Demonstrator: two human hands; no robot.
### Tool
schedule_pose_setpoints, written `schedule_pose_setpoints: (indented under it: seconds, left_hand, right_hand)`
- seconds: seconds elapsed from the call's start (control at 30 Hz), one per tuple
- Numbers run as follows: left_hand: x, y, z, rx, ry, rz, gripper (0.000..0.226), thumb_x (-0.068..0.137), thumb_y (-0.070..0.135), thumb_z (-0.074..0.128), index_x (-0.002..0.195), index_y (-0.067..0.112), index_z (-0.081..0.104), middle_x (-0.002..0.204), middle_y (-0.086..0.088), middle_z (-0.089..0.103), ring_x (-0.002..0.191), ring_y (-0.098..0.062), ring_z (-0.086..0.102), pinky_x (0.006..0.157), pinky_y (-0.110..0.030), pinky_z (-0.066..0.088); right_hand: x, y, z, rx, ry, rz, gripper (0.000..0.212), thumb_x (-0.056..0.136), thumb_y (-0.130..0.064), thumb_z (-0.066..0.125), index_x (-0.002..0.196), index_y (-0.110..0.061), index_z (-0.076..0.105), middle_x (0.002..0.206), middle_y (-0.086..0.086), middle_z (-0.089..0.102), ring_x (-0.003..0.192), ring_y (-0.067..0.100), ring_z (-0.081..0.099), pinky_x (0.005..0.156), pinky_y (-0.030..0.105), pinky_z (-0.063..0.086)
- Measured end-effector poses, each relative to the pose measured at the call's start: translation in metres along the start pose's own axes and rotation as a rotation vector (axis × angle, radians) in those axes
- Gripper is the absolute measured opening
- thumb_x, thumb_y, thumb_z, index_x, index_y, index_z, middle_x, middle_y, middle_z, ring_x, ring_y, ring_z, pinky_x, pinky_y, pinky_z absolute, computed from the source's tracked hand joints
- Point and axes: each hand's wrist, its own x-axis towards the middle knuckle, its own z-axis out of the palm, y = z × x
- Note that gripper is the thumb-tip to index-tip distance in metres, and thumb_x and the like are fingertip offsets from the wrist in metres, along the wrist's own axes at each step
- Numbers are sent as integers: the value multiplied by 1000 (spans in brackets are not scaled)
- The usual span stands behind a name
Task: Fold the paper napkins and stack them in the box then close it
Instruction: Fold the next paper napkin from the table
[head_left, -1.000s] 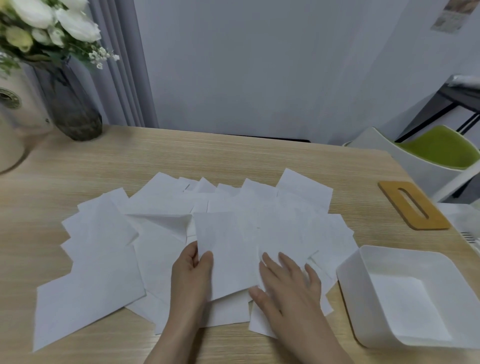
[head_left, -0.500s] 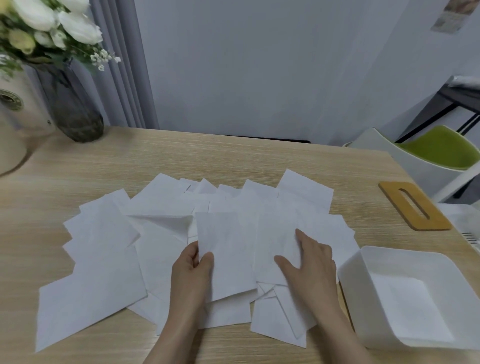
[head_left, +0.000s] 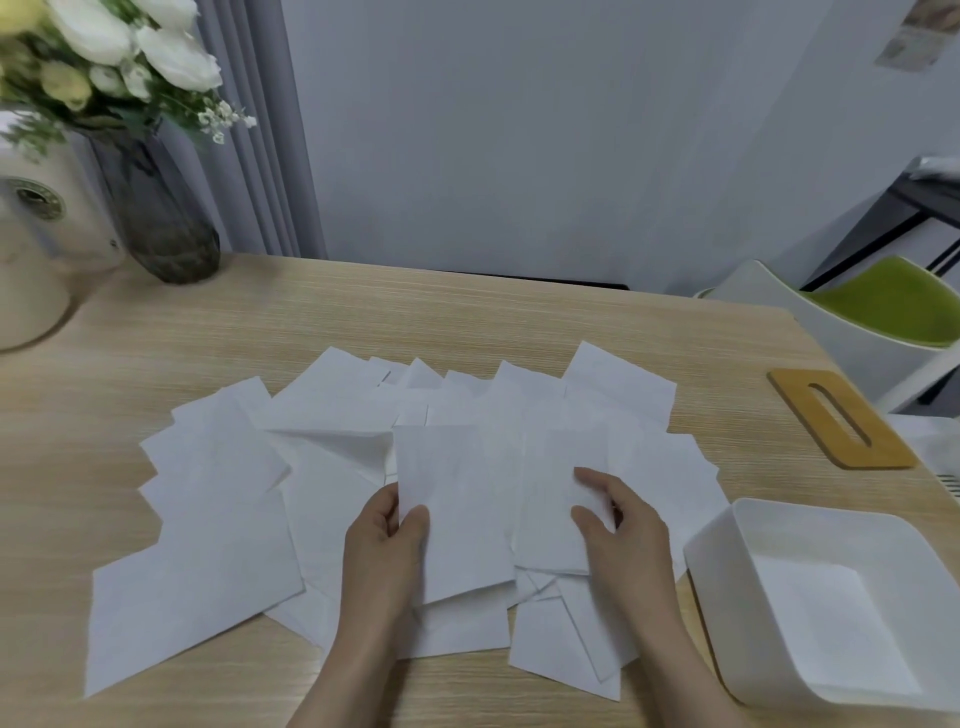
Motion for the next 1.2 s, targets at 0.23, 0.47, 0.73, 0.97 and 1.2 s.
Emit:
schedule_pose_setpoints:
  seconds: [0.23,0.47,0.73,0.97,1.2]
  left_hand:
    - [1,-7,-2,-25,-14,-77,26,95,2,49,95,17,70,83,3,76,72,-9,70,63,-23,51]
    - [3,-6,-7,-46,-6,-129,28,99,7,46,91,15,71,92,-7,75,88,-23,67,87,-39,51]
    - [2,-4,-9,-107,-52,-166,27,100,26,49,98,13,73,96,-4,76,97,-23,71,93,-44,52]
    - [2,-6,-10,-93,-47,-163,36,105,30,39,100,20,73,96,3,77,95,-16,71,85,-35,54]
    - [1,-5,-9,-96,-37,-142,23,102,17,46,101,12,69,97,-9,75,100,-31,68,93,-46,51]
  right_hand:
    - [-1,-14,-9,306,41,-42,34,92,2,54,105,-24,71,88,-22,68,74,-14,55,69,-1,39]
    - [-11,-30,7,512,-204,-75,38,91,2,56,100,-30,75,97,-15,73,82,-3,62,73,8,47]
    - [-25,-35,47,369,-343,-100,41,90,6,54,102,-29,72,100,-23,71,81,-7,60,72,4,41]
    - [-24,-32,56,375,-294,-55,40,89,5,55,100,-29,73,79,-23,70,57,-4,49,61,4,38]
    - [-24,-32,53,364,-335,-52,43,89,8,53,100,-28,73,80,-21,70,55,-3,46,58,7,37]
